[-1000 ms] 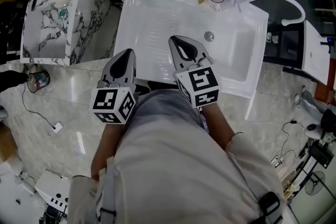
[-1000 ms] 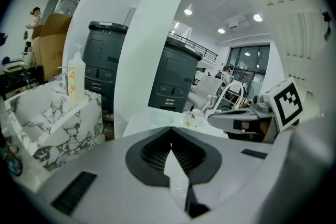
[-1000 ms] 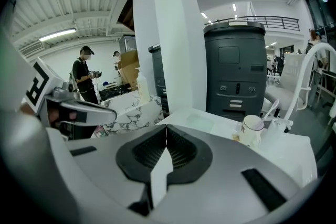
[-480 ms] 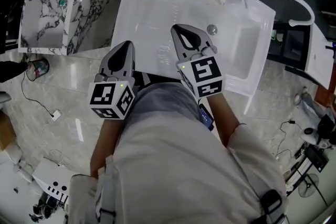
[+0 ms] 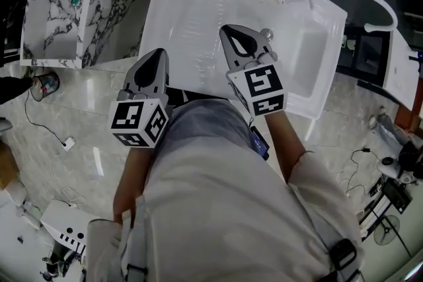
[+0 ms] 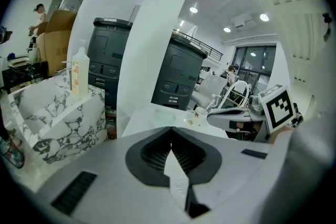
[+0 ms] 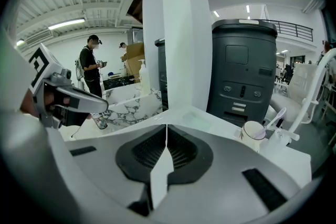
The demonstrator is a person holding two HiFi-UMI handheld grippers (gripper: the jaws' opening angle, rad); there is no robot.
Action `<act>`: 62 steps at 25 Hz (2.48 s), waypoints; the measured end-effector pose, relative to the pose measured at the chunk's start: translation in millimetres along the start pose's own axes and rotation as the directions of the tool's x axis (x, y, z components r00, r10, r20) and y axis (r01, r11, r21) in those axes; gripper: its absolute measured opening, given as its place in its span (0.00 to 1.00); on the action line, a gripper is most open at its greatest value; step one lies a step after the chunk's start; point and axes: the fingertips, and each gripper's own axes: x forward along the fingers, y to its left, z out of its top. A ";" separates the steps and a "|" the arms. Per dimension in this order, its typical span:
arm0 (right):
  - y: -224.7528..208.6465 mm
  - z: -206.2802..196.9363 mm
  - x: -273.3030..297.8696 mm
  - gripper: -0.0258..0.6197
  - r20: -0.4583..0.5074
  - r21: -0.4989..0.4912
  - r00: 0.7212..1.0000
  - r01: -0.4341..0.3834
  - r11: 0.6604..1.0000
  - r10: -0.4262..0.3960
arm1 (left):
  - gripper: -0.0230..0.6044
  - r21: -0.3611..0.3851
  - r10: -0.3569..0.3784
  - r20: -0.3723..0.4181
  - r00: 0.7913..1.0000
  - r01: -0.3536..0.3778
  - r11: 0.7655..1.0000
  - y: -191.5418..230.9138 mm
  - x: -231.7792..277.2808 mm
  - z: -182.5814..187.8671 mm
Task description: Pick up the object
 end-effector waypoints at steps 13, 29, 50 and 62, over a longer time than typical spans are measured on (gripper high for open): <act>-17.8 -4.0 27.7 0.06 -0.031 -0.033 1.000 -0.002 0.999 0.001 | 0.04 -0.019 0.018 -0.028 0.999 -0.018 1.000 15.0 -2.6 -10.2; -26.6 -17.7 66.1 0.08 -0.103 -0.078 0.995 0.010 0.997 -0.018 | 0.04 -0.021 -0.005 -0.067 0.998 0.004 1.000 22.6 5.7 -17.2; -47.5 -40.8 111.6 0.16 -0.193 -0.112 0.981 0.007 0.994 -0.028 | 0.04 -0.034 -0.001 -0.116 0.993 -0.003 0.999 34.7 23.3 -20.6; -63.6 -45.9 134.8 0.20 -0.231 -0.208 0.970 0.021 0.978 -0.069 | 0.04 -0.032 -0.008 -0.141 0.990 0.004 0.999 37.3 31.3 -20.7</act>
